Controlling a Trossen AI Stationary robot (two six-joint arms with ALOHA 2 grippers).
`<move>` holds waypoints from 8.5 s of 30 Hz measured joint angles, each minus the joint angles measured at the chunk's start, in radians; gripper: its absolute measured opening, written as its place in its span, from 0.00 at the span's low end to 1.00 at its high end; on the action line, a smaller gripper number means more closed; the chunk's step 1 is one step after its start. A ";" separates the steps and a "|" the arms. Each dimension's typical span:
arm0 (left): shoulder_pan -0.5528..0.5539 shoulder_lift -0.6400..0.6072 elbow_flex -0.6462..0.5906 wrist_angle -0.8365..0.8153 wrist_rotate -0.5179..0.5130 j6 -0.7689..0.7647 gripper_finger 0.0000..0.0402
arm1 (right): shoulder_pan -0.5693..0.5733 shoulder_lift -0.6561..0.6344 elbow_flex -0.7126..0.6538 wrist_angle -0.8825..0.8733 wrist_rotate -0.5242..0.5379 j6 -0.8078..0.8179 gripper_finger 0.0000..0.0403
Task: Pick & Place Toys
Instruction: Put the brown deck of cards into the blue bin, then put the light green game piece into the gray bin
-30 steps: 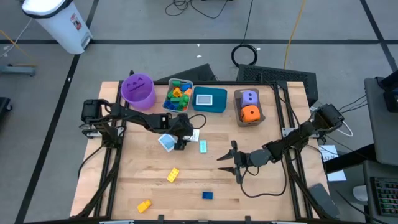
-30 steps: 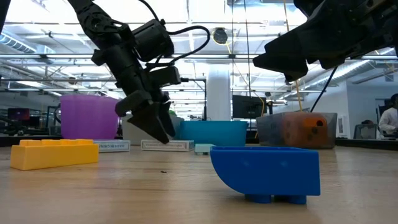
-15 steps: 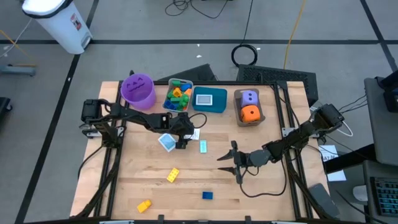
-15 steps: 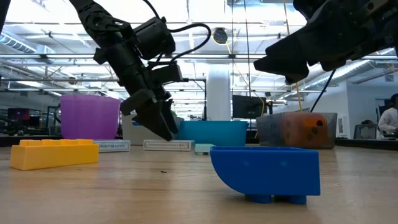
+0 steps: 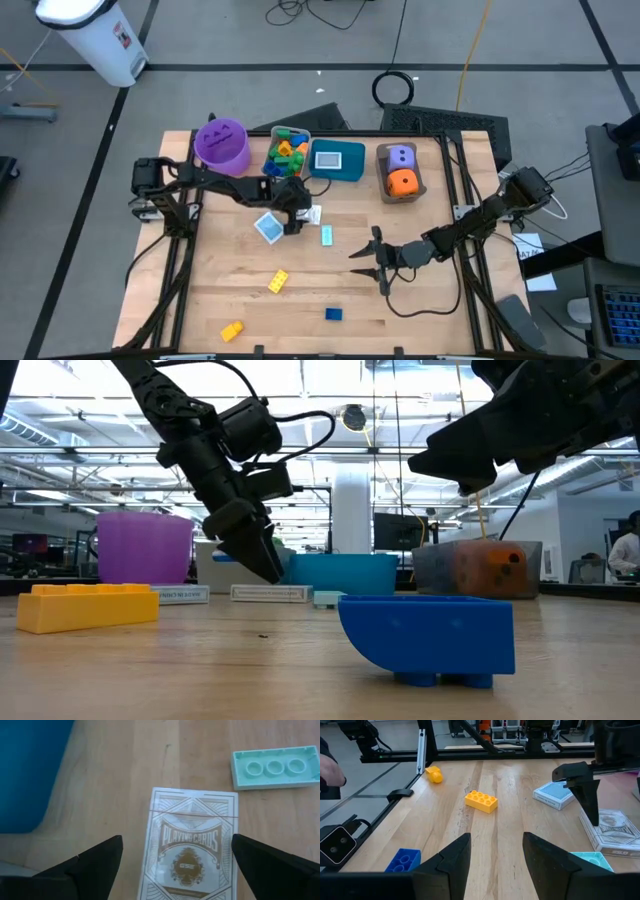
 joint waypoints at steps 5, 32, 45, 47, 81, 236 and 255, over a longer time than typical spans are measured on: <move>0.005 0.000 0.000 0.000 -0.001 -0.002 0.94 | 0.000 0.000 0.000 -0.007 0.000 0.000 0.42; -0.016 -0.001 0.001 -0.022 0.006 -0.006 0.94 | 0.000 0.000 0.000 -0.006 0.000 0.000 0.42; -0.005 -0.001 0.001 -0.033 0.009 -0.024 0.94 | 0.000 0.000 0.000 -0.006 0.000 0.001 0.42; -0.005 -0.001 0.001 -0.034 0.009 -0.023 0.94 | 0.000 0.000 0.000 -0.006 0.000 0.001 0.42; -0.022 0.042 -0.001 0.063 0.036 0.000 0.77 | 0.000 0.000 -0.001 -0.005 0.001 -0.017 0.42; -0.257 -0.539 -0.211 0.753 0.309 -0.152 0.89 | -0.989 0.229 0.323 -0.185 -0.414 -0.067 0.42; -0.322 -0.540 -0.211 0.472 -0.207 -0.029 0.89 | -0.724 -0.101 0.323 -0.334 -0.676 -0.187 0.48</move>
